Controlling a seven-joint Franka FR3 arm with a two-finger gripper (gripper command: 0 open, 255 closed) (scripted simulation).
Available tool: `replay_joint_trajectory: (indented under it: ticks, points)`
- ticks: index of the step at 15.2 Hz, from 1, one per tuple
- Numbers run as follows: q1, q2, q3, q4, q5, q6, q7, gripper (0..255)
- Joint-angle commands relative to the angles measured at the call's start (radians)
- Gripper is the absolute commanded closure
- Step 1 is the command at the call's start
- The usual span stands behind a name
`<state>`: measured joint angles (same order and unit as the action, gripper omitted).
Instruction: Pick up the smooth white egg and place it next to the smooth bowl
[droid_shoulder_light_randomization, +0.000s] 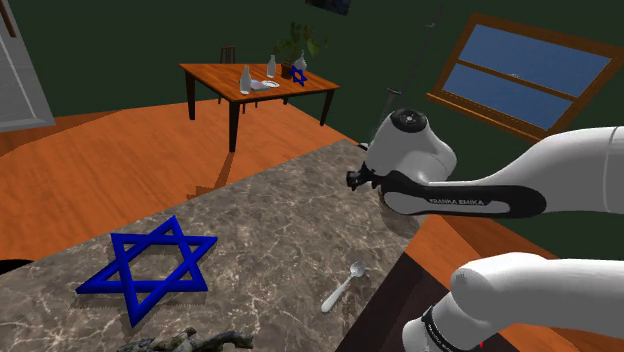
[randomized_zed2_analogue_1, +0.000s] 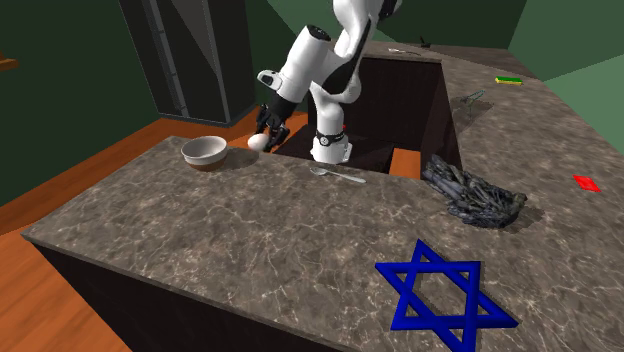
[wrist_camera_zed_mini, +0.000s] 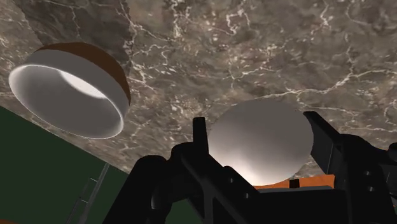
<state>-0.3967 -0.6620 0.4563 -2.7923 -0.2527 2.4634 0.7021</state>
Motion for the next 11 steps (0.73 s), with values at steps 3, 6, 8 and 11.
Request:
replay_joint_trajectory:
  ticks: [3,6,8,11]
  points:
    - [-0.05,-0.018,-0.111,-0.045,-0.04,0.062,-0.114,255]
    - [-0.096,-0.011,-0.189,-0.061,-0.074,0.109,-0.196,255]
    - [-0.129,0.003,-0.24,-0.063,-0.097,0.141,-0.251,255]
    - [-0.177,0.036,-0.317,-0.055,-0.13,0.189,-0.332,255]
